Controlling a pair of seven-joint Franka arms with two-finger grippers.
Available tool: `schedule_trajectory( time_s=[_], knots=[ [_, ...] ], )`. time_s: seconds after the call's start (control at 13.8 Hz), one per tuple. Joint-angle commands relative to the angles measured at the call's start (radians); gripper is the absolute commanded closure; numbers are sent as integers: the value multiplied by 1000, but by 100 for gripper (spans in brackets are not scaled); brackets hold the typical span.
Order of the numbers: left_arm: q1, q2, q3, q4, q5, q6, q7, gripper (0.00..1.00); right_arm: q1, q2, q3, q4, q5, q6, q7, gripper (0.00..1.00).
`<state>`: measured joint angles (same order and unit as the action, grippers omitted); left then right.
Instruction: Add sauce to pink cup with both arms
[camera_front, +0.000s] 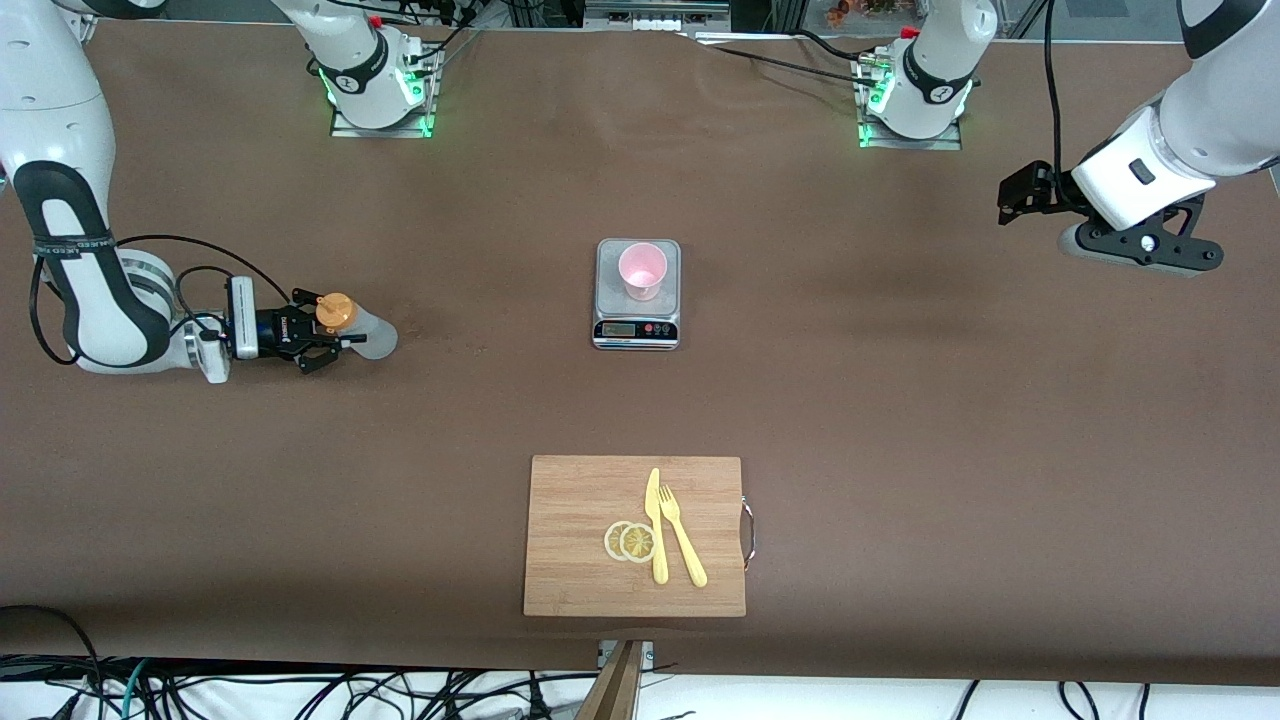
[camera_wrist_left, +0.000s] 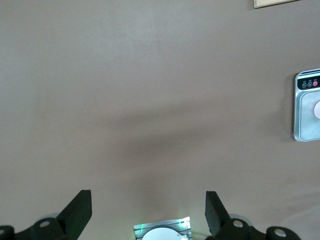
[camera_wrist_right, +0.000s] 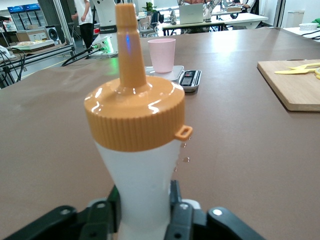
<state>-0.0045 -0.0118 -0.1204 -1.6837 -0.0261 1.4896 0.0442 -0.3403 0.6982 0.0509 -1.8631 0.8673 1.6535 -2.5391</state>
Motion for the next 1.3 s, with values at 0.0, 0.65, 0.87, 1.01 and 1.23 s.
schedule_trajectory(
  time_s=[0.0,0.65,0.87,1.01,1.23],
  knots=[
    [-5,29,-16,16,-23,44,-10,0,-5,-11,3,15,18,-17,2,0],
    [9,69,-48,16,-12,93,-33,0,-9,-274,-63,13,-178,12,112,0],
    [21,35,-57,10,-5,95,-122,0,-9,-422,-86,10,-365,41,291,0],
    [23,-29,-85,-11,32,92,-178,0,-3,-500,-82,4,-474,66,422,0],
    [37,-46,-84,-8,25,72,-136,0,26,-613,-54,13,-643,68,627,0]
  ],
)
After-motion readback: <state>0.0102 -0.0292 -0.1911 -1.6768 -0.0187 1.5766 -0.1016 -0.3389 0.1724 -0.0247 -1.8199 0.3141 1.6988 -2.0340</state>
